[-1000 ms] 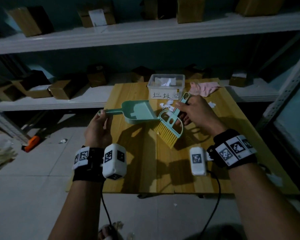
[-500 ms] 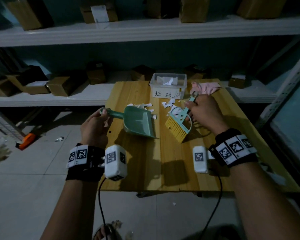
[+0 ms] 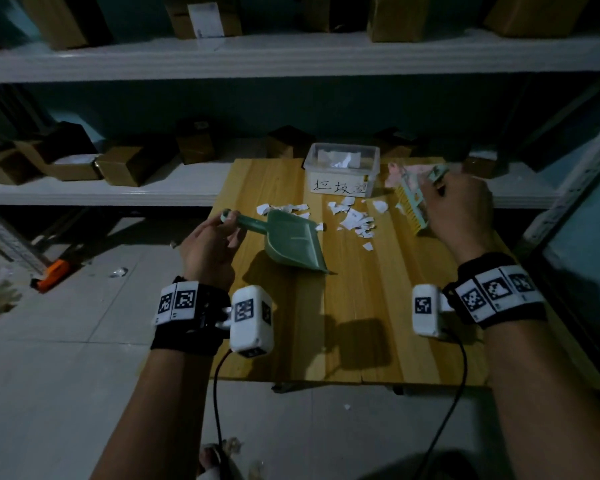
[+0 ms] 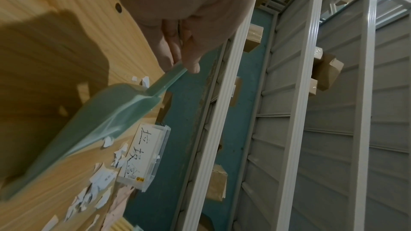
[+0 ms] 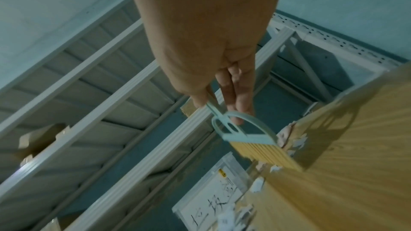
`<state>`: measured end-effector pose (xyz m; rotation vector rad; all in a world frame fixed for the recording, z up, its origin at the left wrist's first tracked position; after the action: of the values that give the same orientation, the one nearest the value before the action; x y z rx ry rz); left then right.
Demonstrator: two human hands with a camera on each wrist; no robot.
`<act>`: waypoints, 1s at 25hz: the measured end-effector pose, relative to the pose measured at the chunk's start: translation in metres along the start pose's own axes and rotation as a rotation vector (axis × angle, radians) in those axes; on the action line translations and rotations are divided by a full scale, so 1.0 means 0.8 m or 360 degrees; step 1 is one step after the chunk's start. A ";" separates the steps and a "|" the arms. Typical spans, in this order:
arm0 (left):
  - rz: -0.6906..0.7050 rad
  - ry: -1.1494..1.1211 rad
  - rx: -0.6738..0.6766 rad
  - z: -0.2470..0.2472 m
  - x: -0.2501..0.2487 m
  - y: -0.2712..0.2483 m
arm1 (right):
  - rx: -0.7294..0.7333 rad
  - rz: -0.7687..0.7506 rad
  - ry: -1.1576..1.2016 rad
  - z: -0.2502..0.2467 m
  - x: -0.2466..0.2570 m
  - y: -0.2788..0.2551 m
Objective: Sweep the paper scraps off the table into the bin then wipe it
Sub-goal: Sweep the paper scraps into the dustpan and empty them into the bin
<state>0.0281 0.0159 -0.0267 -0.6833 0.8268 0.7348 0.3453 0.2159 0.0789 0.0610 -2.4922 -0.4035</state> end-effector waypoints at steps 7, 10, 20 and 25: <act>-0.0008 0.0020 -0.0009 0.016 0.011 -0.013 | 0.0423 -0.0249 -0.0057 0.066 0.032 -0.035; -0.0014 0.0027 0.0023 0.026 0.018 -0.018 | 0.0566 -0.0336 -0.0091 0.086 0.044 -0.047; -0.0007 0.0082 0.0053 0.045 0.030 -0.025 | 0.0685 -0.0305 0.0099 0.070 0.056 -0.051; -0.0025 0.0064 0.0082 0.049 0.037 -0.027 | 0.0786 -0.0228 0.0374 0.069 0.060 -0.054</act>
<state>0.0748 0.0429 -0.0262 -0.6593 0.8735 0.6855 0.2723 0.1833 0.0504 0.4593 -2.3028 0.1633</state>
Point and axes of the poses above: each hand's wrist, its own y-axis towards the middle knuckle, its own z-axis out of the palm, x = y × z, the point moved 10 cm from there along y, towards the middle knuckle, and after that the axes turned 11 degrees about z, right-handed, at the moved point
